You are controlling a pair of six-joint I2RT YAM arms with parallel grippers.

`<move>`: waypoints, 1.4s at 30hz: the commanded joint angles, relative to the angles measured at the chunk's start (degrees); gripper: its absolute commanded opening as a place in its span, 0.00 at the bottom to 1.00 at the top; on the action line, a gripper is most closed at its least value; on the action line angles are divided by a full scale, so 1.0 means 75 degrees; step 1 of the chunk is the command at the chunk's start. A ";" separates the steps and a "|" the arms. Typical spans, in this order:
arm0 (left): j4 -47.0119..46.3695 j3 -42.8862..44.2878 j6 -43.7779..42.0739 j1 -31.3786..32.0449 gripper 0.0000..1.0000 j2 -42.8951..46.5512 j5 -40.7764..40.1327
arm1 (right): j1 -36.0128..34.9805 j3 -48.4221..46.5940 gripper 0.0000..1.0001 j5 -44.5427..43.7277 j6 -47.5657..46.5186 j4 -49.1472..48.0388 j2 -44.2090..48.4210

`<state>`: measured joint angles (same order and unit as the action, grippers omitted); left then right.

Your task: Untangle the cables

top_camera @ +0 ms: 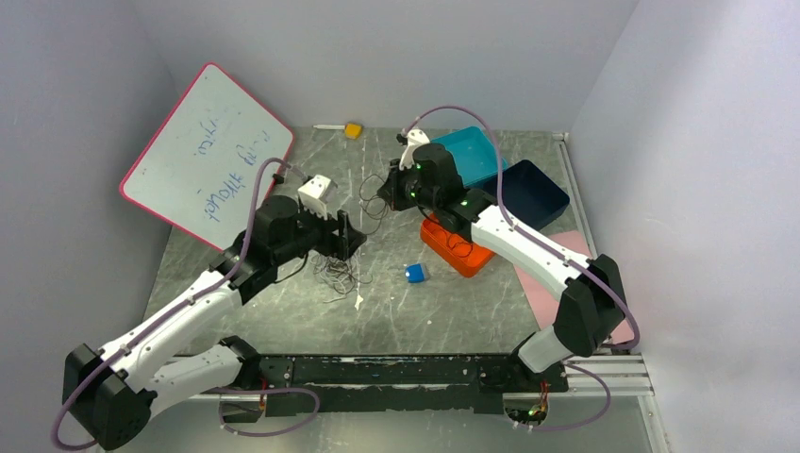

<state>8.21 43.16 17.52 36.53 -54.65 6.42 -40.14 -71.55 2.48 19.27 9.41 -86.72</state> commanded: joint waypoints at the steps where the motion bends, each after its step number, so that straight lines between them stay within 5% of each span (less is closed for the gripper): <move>1: -0.0564 0.0398 -0.0608 0.0033 0.80 -0.0355 0.1148 | -0.0008 -0.0411 0.00 0.0817 0.0106 0.0209 -0.0046; 6: -0.0779 0.0494 -0.0712 0.0036 0.79 -0.0740 0.1353 | -0.0006 -0.0463 0.00 0.1293 0.0207 0.0223 -0.0038; 13: -0.0880 0.0622 -0.0675 0.0134 0.62 -0.1195 0.1909 | -0.0015 -0.0332 0.00 0.1462 0.0379 0.0100 0.0031; 18: -0.0869 0.0295 -0.0473 0.0249 0.43 -0.1062 0.1892 | -0.0005 -0.0018 0.00 0.1082 0.0700 -0.0167 0.0278; 23: -0.0624 0.0045 -0.0347 0.0261 0.07 -0.0925 0.1711 | -0.0007 0.0579 0.04 0.0384 0.1268 -0.0648 0.0704; 32: 0.0209 0.0924 -0.0824 0.0259 0.07 -0.1337 0.1338 | -0.0011 0.1829 0.46 -0.1652 0.2083 -0.0797 0.1487; 42: 0.0784 0.2134 -0.1230 0.0254 0.07 -0.2139 0.1398 | 0.0023 0.2808 0.64 -0.2065 0.1984 -0.0953 0.2453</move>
<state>11.86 55.51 10.28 38.11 -69.93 17.30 -40.18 -52.29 -10.74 34.13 4.45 -71.37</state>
